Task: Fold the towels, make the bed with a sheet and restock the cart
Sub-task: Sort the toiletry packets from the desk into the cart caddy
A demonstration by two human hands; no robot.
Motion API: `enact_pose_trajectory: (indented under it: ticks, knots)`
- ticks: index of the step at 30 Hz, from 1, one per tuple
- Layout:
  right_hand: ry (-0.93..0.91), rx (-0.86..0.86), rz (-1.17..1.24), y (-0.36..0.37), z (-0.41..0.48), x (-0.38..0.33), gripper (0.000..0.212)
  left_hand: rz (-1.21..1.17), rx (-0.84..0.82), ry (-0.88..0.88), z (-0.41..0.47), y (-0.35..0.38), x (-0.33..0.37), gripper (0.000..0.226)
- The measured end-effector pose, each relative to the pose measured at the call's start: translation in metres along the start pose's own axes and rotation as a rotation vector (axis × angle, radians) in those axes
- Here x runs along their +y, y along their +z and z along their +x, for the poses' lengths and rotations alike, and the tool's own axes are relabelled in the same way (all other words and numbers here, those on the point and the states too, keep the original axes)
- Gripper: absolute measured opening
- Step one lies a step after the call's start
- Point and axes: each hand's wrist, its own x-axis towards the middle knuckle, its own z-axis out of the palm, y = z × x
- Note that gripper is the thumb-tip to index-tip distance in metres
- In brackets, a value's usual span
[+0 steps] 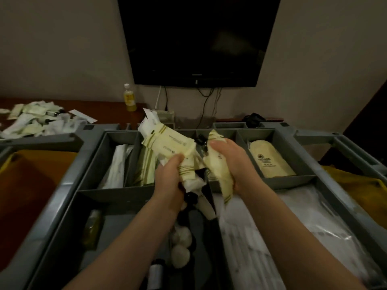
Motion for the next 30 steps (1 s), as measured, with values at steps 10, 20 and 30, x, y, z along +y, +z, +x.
enact_pose_trajectory:
  ticks: [10, 20, 30]
  knots:
    - [0.291, -0.362, -0.163, 0.052, -0.039, 0.015, 0.011, -0.073, 0.102, 0.112, -0.008, -0.102, 0.063, 0.036]
    - [-0.039, -0.560, -1.168, 0.127, -0.053, 0.054, 0.059, -0.161, 0.261, 0.204, -0.026, -0.168, 0.091, 0.032]
    - [-0.077, -0.038, -0.510, 0.071, -0.026, 0.028, 0.028, -0.132, 0.168, 0.183, -0.024, -0.147, 0.079, 0.031]
